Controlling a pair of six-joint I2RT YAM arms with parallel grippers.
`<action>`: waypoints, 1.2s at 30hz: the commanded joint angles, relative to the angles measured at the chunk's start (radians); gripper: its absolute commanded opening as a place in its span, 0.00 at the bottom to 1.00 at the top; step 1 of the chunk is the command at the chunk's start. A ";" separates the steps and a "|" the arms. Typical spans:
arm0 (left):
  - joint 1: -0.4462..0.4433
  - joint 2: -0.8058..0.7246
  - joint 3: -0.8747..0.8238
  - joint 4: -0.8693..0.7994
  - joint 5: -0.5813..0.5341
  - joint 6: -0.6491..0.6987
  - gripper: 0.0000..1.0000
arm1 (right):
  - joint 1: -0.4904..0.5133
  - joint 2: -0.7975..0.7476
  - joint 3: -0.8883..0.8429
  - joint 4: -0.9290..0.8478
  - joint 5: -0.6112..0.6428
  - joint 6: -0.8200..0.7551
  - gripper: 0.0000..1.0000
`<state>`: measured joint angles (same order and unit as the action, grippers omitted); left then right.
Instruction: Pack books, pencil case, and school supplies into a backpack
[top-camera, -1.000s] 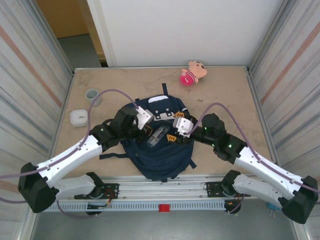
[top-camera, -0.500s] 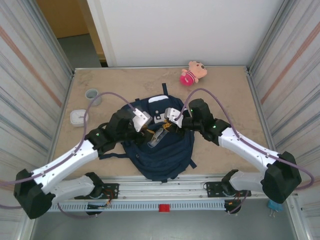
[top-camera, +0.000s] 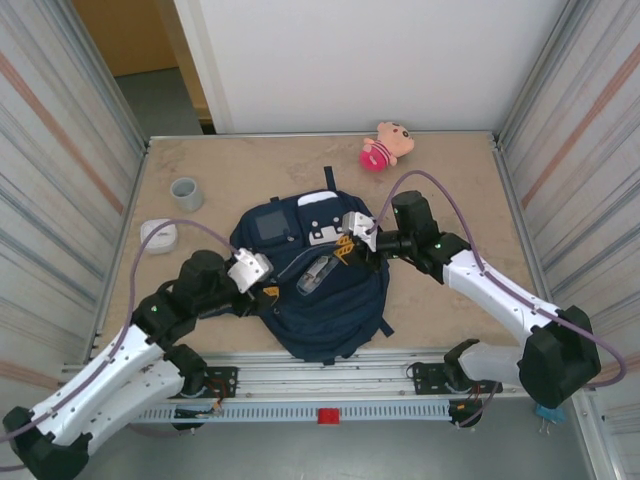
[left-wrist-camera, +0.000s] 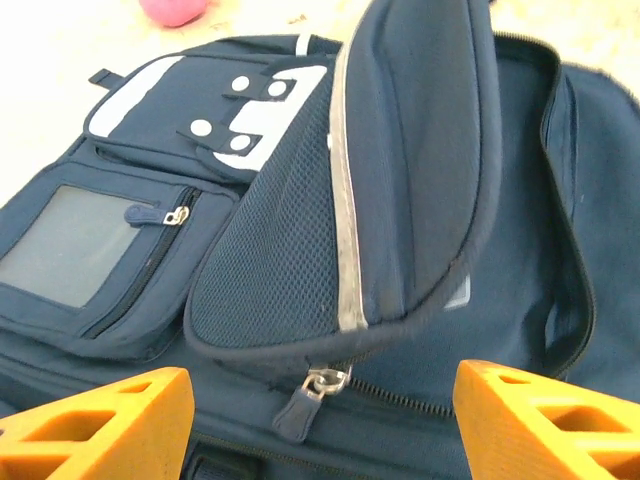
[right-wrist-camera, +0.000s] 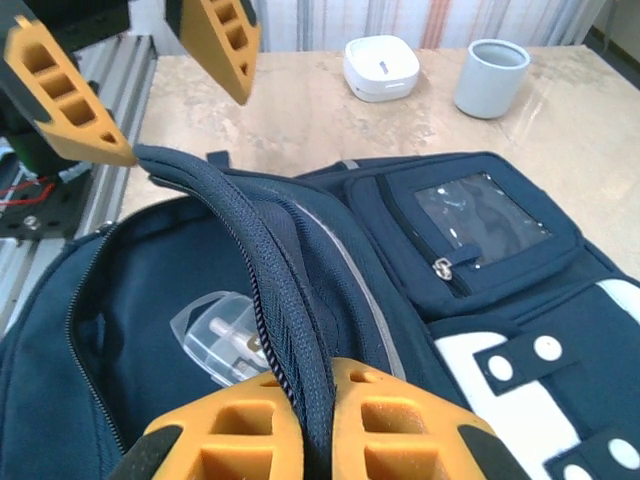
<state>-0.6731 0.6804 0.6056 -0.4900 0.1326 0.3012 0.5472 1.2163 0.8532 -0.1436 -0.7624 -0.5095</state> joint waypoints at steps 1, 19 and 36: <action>0.011 0.096 0.037 -0.110 -0.043 0.165 0.72 | -0.010 -0.009 0.051 0.011 -0.082 -0.010 0.00; 0.179 0.265 0.045 -0.031 0.343 0.324 0.52 | -0.009 -0.015 0.039 0.028 -0.089 -0.004 0.00; 0.185 0.265 0.055 -0.039 0.429 0.344 0.00 | 0.094 -0.097 -0.014 -0.017 0.109 -0.028 0.46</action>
<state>-0.4900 0.9592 0.6609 -0.5453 0.5137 0.6544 0.5926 1.1748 0.8467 -0.1551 -0.7158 -0.5087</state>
